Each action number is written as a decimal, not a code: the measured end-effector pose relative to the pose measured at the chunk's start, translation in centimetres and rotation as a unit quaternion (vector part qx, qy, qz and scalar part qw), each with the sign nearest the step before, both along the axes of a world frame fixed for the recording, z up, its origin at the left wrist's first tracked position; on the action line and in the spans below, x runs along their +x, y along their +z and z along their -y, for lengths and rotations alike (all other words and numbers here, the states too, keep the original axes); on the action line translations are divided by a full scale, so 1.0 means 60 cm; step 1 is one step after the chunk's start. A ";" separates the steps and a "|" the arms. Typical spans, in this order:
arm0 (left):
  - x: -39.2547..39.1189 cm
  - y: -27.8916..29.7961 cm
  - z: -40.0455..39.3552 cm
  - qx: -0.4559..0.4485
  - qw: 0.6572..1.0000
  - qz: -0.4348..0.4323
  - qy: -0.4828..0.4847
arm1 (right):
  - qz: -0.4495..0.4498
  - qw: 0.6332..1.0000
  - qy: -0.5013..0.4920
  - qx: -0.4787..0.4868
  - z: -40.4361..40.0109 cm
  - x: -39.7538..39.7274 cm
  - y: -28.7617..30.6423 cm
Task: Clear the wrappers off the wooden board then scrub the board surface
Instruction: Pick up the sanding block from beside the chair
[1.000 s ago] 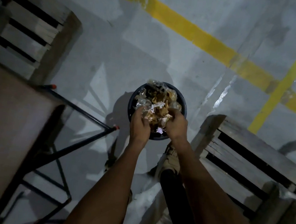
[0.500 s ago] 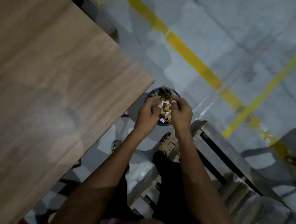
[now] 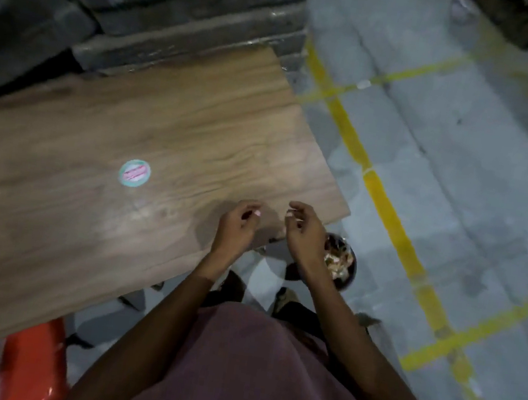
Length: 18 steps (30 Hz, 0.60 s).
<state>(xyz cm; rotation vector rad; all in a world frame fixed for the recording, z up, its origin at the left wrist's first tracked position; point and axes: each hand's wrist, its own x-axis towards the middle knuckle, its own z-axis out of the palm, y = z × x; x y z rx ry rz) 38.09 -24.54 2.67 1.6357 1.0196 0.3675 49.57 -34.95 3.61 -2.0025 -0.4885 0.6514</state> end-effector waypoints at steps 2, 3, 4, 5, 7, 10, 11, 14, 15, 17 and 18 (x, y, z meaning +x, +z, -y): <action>-0.040 -0.017 -0.012 0.024 0.998 -0.034 0.046 | 0.003 0.996 0.082 -0.029 -0.020 -0.013 -0.004; -0.060 -0.025 -0.015 0.030 0.996 -0.047 0.072 | 0.010 0.992 0.121 -0.037 -0.028 -0.018 -0.009; -0.078 -0.031 -0.016 0.030 0.993 -0.058 0.099 | 0.013 0.986 0.158 -0.045 -0.037 -0.023 -0.010; -0.096 -0.036 -0.015 0.032 0.989 -0.068 0.127 | 0.013 0.980 0.191 -0.050 -0.046 -0.026 -0.011; -0.128 -0.038 -0.008 0.039 0.979 -0.077 0.184 | 0.011 0.969 0.241 -0.056 -0.066 -0.030 -0.009; -0.178 -0.032 0.005 0.050 0.960 -0.056 0.270 | 0.012 0.953 0.297 -0.052 -0.104 -0.047 0.000; -0.195 -0.029 0.010 0.050 0.952 -0.058 0.295 | 0.014 0.949 0.312 -0.047 -0.119 -0.057 0.003; -0.241 -0.019 0.026 0.041 0.927 -0.040 0.370 | 0.022 0.931 0.362 -0.036 -0.151 -0.104 0.014; -0.257 -0.017 0.028 0.030 0.918 -0.022 0.396 | 0.023 0.924 0.379 -0.035 -0.160 -0.124 0.016; -0.292 -0.013 0.027 0.013 0.901 0.011 0.433 | 0.027 0.911 0.411 -0.033 -0.177 -0.166 0.016; -0.311 -0.011 0.023 0.011 0.894 0.021 0.448 | 0.032 0.903 0.428 -0.030 -0.185 -0.189 0.014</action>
